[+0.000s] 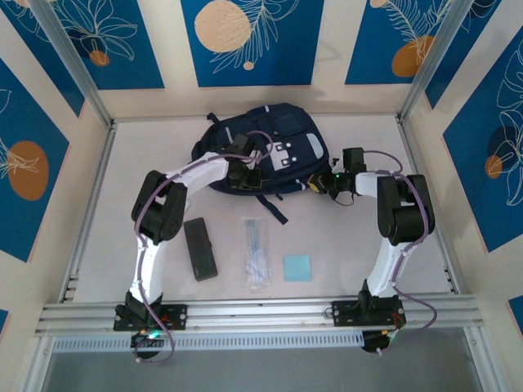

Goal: Pack the student bag
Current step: Unzip the student bag at the top-center of the table.

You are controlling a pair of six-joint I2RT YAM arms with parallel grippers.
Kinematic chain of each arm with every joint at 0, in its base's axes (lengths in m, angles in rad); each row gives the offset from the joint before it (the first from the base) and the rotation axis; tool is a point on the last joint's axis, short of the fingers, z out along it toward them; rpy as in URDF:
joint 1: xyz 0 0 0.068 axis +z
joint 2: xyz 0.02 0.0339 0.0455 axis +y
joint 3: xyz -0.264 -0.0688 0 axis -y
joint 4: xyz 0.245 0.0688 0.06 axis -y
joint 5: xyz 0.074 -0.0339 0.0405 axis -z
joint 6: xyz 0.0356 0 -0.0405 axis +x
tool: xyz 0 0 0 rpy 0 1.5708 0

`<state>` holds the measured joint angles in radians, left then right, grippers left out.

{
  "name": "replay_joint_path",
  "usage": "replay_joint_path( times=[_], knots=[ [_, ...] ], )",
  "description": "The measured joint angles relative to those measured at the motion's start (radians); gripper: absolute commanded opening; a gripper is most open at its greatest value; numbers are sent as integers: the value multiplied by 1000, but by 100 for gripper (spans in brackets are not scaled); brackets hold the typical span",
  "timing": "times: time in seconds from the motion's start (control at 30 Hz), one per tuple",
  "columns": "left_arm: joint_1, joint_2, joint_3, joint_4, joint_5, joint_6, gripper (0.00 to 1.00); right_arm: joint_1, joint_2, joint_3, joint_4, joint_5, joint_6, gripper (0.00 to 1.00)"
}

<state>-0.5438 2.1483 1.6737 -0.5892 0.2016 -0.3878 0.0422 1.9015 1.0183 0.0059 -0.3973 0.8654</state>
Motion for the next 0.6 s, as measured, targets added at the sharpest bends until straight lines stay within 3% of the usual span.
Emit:
replay_joint_path(
  times=[0.6],
  knots=[
    [16,-15,98,-228,-106,228,0,-28,-12,62,-142,-31,-48,0]
  ],
)
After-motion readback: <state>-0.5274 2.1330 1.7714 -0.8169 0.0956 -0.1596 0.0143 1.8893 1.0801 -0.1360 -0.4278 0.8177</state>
